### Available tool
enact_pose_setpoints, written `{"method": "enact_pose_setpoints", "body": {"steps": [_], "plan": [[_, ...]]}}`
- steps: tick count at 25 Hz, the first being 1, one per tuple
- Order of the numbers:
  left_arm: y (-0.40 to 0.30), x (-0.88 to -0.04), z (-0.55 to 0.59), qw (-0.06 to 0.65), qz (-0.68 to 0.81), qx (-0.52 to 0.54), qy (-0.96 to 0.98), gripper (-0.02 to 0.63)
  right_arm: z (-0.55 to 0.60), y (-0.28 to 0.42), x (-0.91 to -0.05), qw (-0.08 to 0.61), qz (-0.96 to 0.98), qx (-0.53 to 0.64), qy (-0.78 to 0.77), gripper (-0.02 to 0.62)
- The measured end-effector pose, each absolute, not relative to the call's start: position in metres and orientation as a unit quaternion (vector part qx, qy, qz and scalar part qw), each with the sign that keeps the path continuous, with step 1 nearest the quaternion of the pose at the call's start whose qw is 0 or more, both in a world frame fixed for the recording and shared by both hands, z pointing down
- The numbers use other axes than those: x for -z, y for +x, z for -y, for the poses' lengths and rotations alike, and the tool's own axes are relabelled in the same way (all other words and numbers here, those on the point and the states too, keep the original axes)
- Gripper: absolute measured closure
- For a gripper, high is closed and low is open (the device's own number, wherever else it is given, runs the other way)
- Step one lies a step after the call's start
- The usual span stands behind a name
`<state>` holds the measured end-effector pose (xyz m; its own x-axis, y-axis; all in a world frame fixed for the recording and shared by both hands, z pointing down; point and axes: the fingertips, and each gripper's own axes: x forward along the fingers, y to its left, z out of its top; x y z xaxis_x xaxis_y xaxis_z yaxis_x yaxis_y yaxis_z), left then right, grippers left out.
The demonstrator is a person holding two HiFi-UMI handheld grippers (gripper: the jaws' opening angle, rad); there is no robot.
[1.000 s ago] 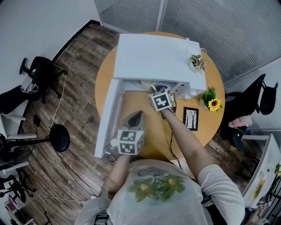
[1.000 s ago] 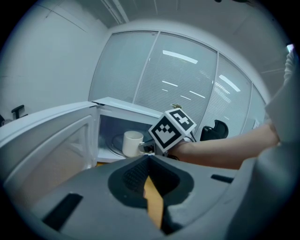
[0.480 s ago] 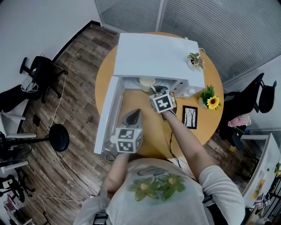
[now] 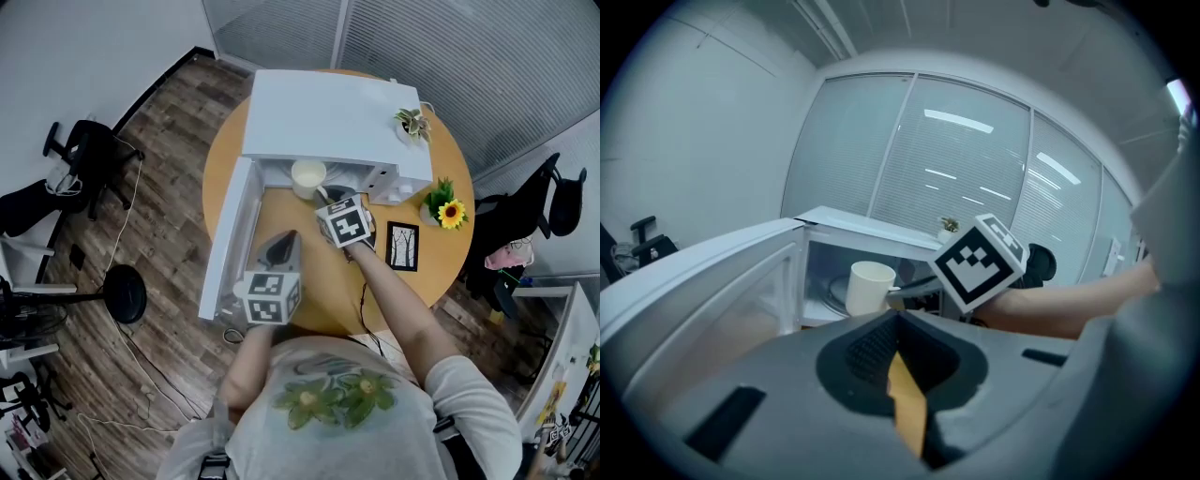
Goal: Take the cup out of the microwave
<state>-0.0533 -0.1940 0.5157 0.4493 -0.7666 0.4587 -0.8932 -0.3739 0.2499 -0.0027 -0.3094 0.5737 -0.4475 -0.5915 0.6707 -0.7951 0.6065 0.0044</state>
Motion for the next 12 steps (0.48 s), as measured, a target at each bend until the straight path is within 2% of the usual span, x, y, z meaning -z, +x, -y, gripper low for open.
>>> {"method": "enact_pose_setpoints", "body": {"steps": [12], "plan": [[-0.056,-0.507,0.176,0.228,0.517,-0.128,0.815,0.602,0.272,-0.004,-0.543,0.291,0.856,-0.141,0.404,0.535]]}}
